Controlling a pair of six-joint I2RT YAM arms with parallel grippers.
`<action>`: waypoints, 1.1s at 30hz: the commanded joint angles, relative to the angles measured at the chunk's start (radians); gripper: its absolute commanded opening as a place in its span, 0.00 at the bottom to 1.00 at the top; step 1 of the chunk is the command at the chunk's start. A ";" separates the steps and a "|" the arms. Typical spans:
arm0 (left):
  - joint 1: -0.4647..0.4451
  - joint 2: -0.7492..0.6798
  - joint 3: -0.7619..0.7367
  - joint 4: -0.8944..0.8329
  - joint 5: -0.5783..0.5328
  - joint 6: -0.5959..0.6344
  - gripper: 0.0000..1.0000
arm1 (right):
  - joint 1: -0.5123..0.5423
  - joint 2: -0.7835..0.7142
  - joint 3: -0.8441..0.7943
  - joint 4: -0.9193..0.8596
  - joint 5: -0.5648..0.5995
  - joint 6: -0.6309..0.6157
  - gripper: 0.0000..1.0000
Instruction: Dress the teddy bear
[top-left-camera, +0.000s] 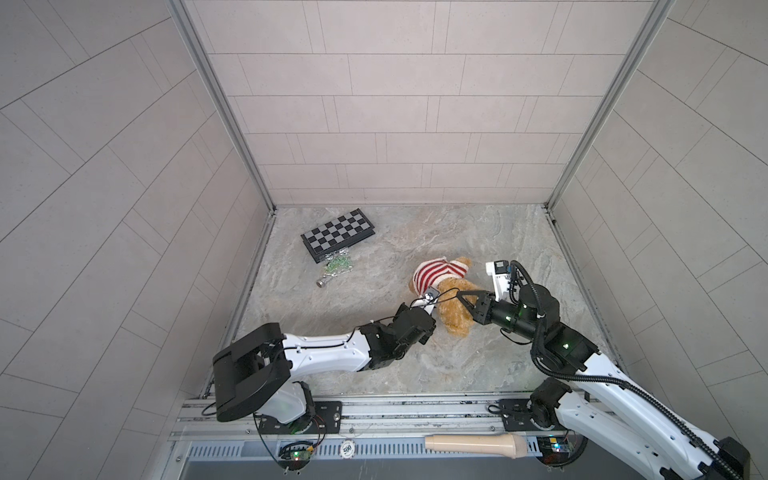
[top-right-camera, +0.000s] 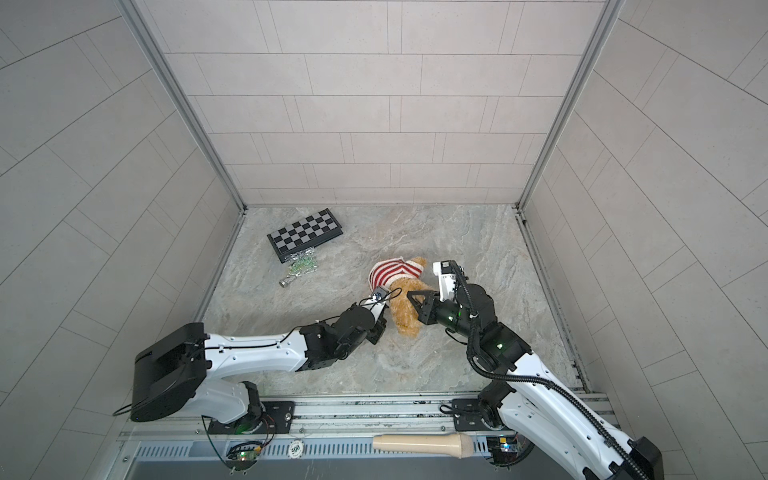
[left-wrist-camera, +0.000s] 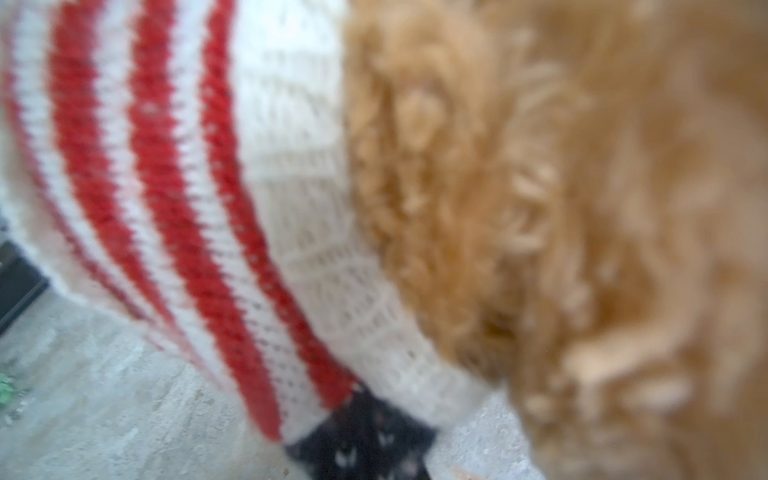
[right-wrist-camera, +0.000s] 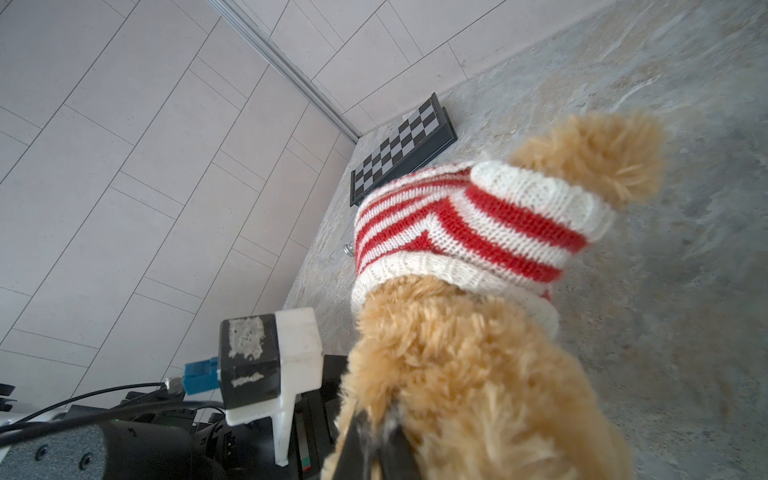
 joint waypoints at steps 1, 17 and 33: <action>0.000 -0.063 -0.017 0.022 0.016 0.007 0.01 | -0.010 -0.023 0.021 0.023 -0.022 0.032 0.00; -0.003 -0.168 0.041 -0.208 0.279 -0.072 0.00 | -0.093 -0.042 0.059 -0.105 -0.013 -0.056 0.41; 0.216 -0.179 0.173 -0.498 0.819 -0.293 0.00 | -0.106 -0.168 0.082 -0.228 0.022 -0.391 0.65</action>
